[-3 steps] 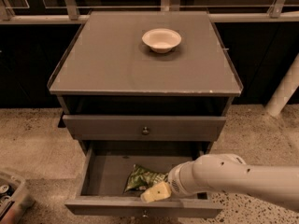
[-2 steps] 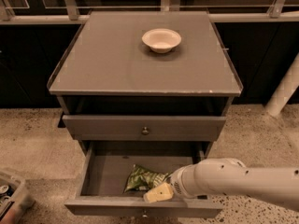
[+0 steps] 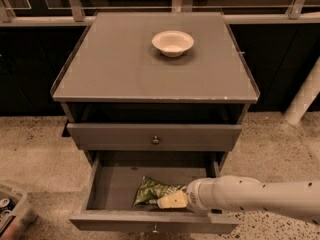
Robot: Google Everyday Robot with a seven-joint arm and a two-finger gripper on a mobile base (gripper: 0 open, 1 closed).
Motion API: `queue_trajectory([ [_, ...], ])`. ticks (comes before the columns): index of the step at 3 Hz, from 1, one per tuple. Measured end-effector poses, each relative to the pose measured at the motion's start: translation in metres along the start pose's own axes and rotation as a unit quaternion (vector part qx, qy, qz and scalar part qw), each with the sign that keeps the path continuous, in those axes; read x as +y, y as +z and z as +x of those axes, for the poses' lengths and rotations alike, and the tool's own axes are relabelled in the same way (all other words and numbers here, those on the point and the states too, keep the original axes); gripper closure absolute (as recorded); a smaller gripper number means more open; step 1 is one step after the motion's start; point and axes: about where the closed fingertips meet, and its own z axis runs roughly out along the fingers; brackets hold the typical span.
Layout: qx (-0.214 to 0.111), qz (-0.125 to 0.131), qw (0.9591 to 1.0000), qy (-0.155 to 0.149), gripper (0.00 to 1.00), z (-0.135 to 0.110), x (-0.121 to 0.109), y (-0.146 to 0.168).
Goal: Pick green jalapeno chip bag from middle drawer and place on counter
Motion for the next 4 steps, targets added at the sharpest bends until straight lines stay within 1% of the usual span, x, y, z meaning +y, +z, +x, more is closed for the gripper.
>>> queue_trajectory([
  [1,-0.022,-0.016,0.9995,0.017,0.00,-0.007,-0.006,0.020],
  [2,-0.027,-0.045,0.9984,0.021,0.00,-0.014,0.000,0.040],
  [3,-0.028,-0.051,0.9980,0.024,0.00,-0.016,0.001,0.045],
  [4,-0.029,-0.065,0.9970,0.032,0.00,-0.009,0.004,0.057],
])
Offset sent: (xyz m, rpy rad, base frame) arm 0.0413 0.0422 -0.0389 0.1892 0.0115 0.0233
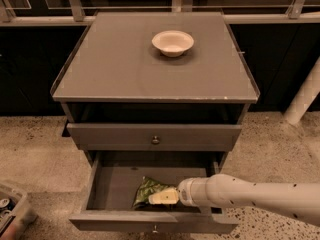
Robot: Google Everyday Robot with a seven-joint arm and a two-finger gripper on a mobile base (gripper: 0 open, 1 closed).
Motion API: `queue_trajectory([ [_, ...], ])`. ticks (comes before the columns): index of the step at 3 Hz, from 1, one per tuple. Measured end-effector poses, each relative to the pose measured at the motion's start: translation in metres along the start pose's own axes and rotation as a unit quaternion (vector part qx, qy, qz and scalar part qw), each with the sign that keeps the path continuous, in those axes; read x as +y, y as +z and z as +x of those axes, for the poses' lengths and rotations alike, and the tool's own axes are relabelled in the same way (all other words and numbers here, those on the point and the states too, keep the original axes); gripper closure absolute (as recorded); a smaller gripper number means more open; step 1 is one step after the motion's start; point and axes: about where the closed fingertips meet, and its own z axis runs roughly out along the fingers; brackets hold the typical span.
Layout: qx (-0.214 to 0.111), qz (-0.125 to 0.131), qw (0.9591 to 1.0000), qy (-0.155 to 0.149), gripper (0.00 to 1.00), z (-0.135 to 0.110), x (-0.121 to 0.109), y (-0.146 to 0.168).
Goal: Pick green jalapeno chip bag from middle drawer and place on counter
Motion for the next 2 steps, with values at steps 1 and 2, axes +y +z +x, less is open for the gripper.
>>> queue_trajectory([
  [1,-0.005,-0.028,0.9996,0.004,0.00,0.005,0.006,0.025],
  [2,-0.016,-0.049,0.9986,0.012,0.00,0.007,0.015,0.045],
])
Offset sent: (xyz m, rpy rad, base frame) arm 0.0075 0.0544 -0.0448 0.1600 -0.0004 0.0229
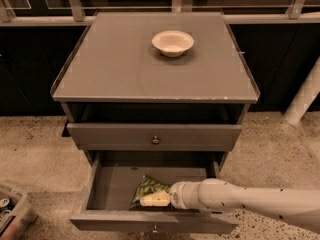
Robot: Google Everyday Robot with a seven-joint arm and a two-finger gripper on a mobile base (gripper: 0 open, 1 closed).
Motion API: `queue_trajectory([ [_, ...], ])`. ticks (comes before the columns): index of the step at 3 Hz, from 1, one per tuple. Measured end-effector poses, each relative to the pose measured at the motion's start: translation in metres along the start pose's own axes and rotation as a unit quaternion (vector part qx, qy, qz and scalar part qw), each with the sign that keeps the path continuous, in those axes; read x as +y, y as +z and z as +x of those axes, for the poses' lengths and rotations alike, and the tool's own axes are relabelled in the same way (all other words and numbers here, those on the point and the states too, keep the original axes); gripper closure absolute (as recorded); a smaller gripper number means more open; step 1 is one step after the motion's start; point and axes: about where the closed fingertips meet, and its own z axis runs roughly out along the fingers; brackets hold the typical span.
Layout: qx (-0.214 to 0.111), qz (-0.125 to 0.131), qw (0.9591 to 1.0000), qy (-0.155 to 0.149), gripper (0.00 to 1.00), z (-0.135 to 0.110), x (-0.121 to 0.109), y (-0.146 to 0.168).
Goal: Pick green jalapeno chip bag from middle drawer and place on counter
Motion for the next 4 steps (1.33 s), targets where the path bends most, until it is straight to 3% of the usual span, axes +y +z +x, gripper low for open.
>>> queue_trajectory([
  [3,0.003,-0.010,0.9999,0.013,0.00,0.014,0.007,0.043],
  [4,0.013,0.016,0.9997,0.014,0.00,0.021,0.001,0.053],
])
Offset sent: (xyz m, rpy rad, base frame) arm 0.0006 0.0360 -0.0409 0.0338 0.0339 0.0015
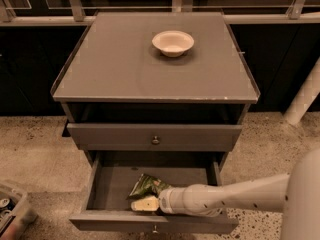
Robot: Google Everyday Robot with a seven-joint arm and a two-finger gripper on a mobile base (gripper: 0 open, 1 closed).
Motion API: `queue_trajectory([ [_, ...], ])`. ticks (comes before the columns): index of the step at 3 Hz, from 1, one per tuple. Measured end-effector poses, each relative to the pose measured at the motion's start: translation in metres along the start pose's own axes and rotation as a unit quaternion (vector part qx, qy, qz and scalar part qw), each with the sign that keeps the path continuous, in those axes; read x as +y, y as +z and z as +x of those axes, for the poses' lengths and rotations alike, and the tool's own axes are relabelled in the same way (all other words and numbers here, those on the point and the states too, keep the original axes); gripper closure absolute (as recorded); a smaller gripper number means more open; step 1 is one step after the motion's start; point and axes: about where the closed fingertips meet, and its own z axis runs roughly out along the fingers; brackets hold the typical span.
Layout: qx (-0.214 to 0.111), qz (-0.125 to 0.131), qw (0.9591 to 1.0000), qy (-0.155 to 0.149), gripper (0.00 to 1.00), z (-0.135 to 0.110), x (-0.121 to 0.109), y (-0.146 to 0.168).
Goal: Pick green jalapeno chip bag from middle drawer and place on counter
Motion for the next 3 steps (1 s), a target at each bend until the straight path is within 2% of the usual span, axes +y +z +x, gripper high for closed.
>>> queue_trajectory([
  [1,0.004,0.012,0.9999,-0.001,0.00,0.0010,-0.0017,0.0028],
  [2,0.004,0.012,0.9999,-0.001,0.18,0.0010,-0.0017,0.0028],
  [3,0.004,0.012,0.9999,-0.001,0.42,0.0010,-0.0016,0.0028],
])
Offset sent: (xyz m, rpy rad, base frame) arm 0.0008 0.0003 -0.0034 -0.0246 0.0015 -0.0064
